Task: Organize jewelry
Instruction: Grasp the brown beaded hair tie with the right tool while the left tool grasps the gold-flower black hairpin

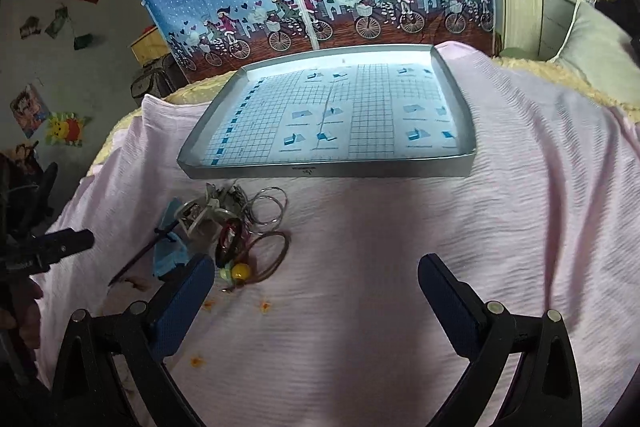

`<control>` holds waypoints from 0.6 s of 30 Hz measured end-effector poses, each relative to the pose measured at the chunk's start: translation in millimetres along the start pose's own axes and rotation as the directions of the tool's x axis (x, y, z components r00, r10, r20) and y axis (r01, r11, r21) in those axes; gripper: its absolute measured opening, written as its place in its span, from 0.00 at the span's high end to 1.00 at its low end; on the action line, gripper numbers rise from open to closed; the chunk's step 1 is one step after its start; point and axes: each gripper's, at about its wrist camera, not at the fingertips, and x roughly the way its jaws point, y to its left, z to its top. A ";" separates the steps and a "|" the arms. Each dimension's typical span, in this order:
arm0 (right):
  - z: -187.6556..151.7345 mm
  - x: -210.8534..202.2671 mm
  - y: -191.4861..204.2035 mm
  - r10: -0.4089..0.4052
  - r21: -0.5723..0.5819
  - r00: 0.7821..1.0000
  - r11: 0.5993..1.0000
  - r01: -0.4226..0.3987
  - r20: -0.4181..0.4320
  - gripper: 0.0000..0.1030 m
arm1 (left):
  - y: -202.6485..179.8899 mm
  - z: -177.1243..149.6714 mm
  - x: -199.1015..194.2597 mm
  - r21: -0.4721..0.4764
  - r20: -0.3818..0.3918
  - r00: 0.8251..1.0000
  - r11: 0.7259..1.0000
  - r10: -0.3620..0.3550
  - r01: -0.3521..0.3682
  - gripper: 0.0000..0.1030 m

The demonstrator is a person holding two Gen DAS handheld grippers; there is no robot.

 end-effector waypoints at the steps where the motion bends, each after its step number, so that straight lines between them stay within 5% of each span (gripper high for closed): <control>1: -0.9 5.2 0.7 0.022 -0.002 1.000 1.000 -0.022 -0.006 0.09 | 1.7 -0.6 4.4 0.003 -0.008 1.000 1.000 -0.012 0.012 0.03; 7: -10.6 27.2 11.1 0.080 -0.045 0.994 0.995 -0.083 -0.079 0.37 | 3.0 2.6 19.7 0.028 -0.034 0.995 0.995 -0.092 0.093 0.14; 10: -12.3 34.7 11.9 0.115 -0.044 0.989 0.992 -0.119 -0.089 0.51 | -2.0 7.0 26.1 0.024 -0.059 0.986 0.987 -0.157 0.159 0.35; 18: -16.2 47.1 10.7 0.150 -0.025 0.984 0.988 -0.153 -0.100 0.55 | -1.9 10.6 39.0 0.010 -0.093 0.971 0.975 -0.220 0.222 0.70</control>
